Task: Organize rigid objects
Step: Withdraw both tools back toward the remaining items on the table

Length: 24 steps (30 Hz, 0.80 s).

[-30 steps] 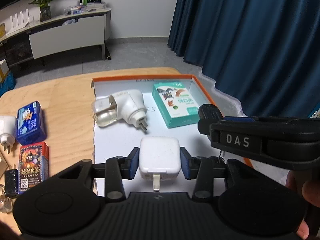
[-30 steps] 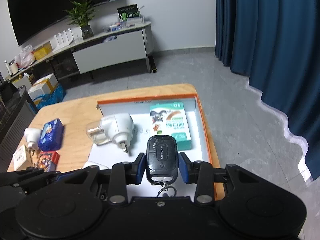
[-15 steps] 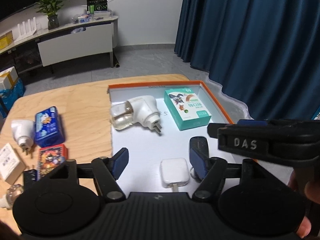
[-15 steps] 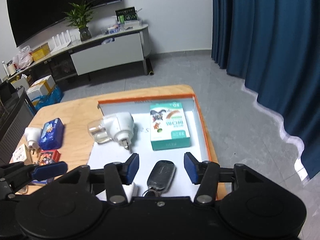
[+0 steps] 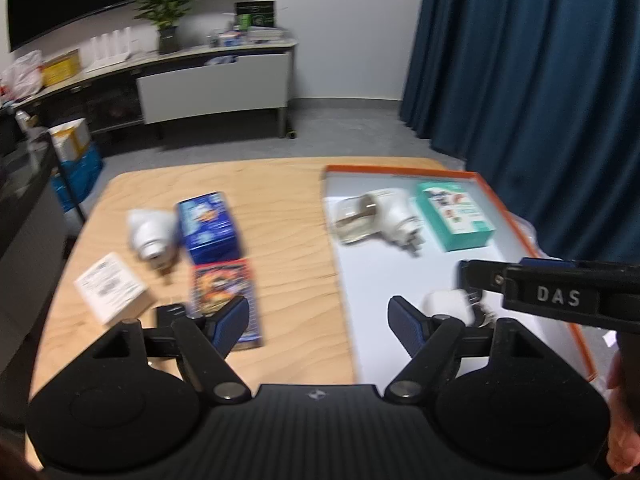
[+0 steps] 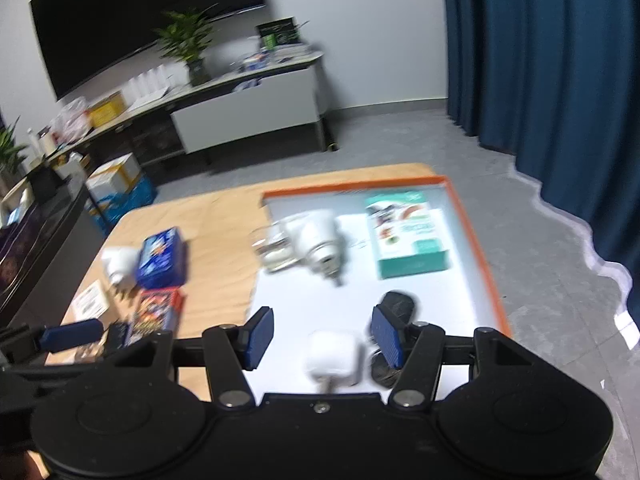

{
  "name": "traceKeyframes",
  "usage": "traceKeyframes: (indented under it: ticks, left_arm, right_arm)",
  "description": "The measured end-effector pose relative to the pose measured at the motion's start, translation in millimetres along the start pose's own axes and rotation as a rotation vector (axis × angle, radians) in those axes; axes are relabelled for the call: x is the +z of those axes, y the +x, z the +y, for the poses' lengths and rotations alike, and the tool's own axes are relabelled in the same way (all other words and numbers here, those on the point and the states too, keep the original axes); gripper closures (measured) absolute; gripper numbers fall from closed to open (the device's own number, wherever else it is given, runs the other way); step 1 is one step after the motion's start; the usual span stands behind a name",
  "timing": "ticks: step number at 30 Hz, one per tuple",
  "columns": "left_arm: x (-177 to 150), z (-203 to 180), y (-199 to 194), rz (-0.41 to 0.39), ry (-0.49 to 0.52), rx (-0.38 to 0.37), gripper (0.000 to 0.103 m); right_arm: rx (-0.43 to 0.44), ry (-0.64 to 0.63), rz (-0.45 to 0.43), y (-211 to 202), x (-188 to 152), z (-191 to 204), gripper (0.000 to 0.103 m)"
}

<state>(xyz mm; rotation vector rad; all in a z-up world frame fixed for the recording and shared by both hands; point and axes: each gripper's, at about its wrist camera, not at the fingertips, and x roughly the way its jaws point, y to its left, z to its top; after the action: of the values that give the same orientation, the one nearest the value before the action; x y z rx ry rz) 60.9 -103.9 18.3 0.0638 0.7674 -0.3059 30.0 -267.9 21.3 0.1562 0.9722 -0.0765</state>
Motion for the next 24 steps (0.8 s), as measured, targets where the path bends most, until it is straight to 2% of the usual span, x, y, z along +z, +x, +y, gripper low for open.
traceKeyframes:
  ticks: [15,20,24]
  left_arm:
    - [-28,101,-10,0.016,-0.127,0.111,0.023]
    - [-38,126,-2,0.022,-0.133,0.12,0.021]
    - [-42,134,9,0.027,-0.088,0.1,0.019]
  right_arm:
    - [0.089,-0.088,0.05,14,-20,75,0.036]
    - [0.107,-0.095,0.054,17,-24,83,0.036]
    - [0.107,-0.099,0.057,20,-25,85,0.036]
